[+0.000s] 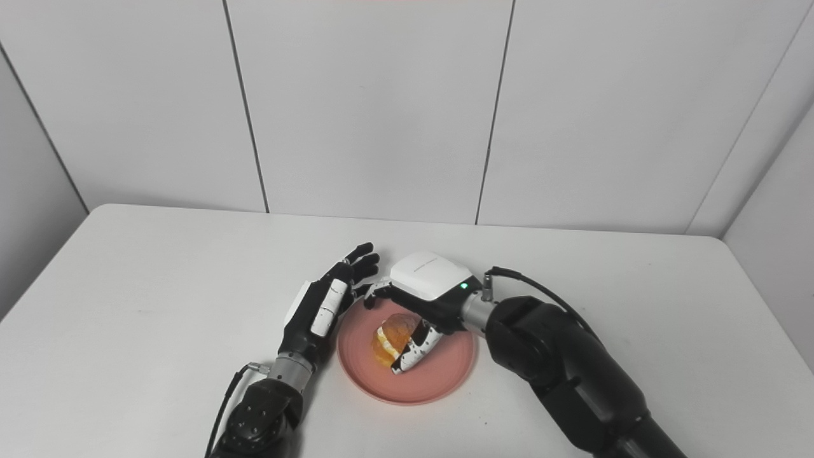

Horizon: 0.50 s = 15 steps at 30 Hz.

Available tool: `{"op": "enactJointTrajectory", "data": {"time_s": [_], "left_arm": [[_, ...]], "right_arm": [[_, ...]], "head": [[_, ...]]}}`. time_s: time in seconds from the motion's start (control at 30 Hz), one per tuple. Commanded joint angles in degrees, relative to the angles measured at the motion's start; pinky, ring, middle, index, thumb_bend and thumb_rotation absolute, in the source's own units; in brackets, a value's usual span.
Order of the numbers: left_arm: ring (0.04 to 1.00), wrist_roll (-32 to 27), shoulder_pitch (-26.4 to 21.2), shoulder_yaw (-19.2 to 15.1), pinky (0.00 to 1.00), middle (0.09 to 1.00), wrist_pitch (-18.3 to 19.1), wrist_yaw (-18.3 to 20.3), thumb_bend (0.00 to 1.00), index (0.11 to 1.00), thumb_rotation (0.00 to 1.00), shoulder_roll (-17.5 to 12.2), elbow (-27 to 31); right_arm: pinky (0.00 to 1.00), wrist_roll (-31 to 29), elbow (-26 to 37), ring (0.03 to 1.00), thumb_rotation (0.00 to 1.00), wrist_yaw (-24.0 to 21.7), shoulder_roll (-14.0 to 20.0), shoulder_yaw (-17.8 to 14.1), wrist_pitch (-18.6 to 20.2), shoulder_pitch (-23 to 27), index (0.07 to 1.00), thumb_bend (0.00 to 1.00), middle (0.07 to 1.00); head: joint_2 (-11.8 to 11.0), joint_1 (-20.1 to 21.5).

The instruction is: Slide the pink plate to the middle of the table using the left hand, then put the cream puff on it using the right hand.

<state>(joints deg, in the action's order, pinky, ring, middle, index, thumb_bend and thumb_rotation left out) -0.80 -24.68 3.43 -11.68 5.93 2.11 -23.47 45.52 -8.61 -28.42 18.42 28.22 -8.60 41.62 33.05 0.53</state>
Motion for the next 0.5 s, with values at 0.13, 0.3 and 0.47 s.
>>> {"op": "enactJointTrajectory", "data": {"time_s": [0.13, 0.3, 0.47], "left_arm": [[0.864, -0.2, 0.4, -0.3, 0.81, 0.854, -0.2, -0.6, 0.81, 0.832, 0.9, 0.4, 0.9], [0.867, -1.2, 0.8, -0.9, 0.85, 0.853, 0.1, -0.3, 0.82, 0.837, 0.88, 0.6, 1.6], [0.883, -1.0, 1.1, -1.3, 0.89, 0.879, 0.7, -0.4, 0.82, 0.862, 0.9, 0.6, 2.6]], "right_arm": [[0.67, -6.4, 7.0, 0.758, 0.46, -0.2, 0.9, -6.9, 4.4, -1.7, 0.725, 1.0, 0.772], [0.62, -12.8, 9.3, 0.729, 0.63, 4.4, -0.1, -13.5, 3.7, -6.5, 0.712, 1.0, 0.752], [0.68, -19.9, 7.5, 0.761, 0.72, 11.8, -3.6, -19.8, 1.9, -11.2, 0.734, 1.0, 0.773]], "head": [[0.1, 0.1], [0.3, 0.3], [0.4, 0.5]]}}
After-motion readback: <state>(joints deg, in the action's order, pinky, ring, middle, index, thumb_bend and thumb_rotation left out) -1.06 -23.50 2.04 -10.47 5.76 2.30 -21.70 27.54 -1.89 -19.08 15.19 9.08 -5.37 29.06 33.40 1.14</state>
